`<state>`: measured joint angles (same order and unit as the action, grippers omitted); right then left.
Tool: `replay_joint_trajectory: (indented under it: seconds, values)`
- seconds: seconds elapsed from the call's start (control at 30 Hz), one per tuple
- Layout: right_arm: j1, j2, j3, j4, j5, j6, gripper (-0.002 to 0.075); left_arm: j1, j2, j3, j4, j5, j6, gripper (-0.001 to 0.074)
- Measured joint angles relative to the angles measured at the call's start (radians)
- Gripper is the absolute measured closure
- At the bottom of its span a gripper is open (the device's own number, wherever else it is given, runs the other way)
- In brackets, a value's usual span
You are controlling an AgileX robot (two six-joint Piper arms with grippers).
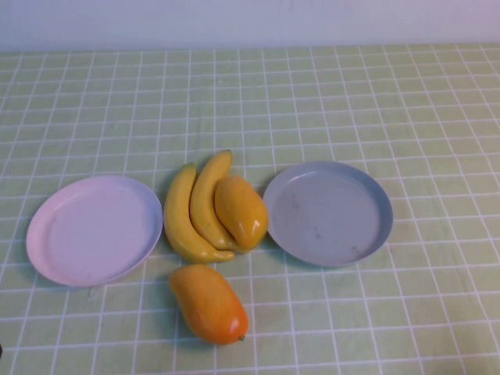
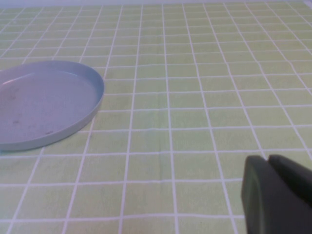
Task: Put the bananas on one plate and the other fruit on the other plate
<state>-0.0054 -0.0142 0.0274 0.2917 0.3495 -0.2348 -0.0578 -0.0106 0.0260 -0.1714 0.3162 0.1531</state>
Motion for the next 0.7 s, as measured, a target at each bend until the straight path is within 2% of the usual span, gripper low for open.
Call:
replay_joint_trajectory:
  seconds: [0.2,0.47,0.7]
  values:
    - [0.0,0.0,0.0,0.0,0.0,0.0,0.0743,0.0,0.0,0.0,-0.039,-0.015,-0.003,0.0736]
    - [0.0,0.0,0.0,0.0,0.0,0.0,0.0743,0.0,0.0,0.0,-0.454,-0.203,-0.092,0.0736]
    - [0.0,0.0,0.0,0.0,0.0,-0.002,0.0743,0.0,0.0,0.0,-0.521,-0.265,-0.101,0.0736]
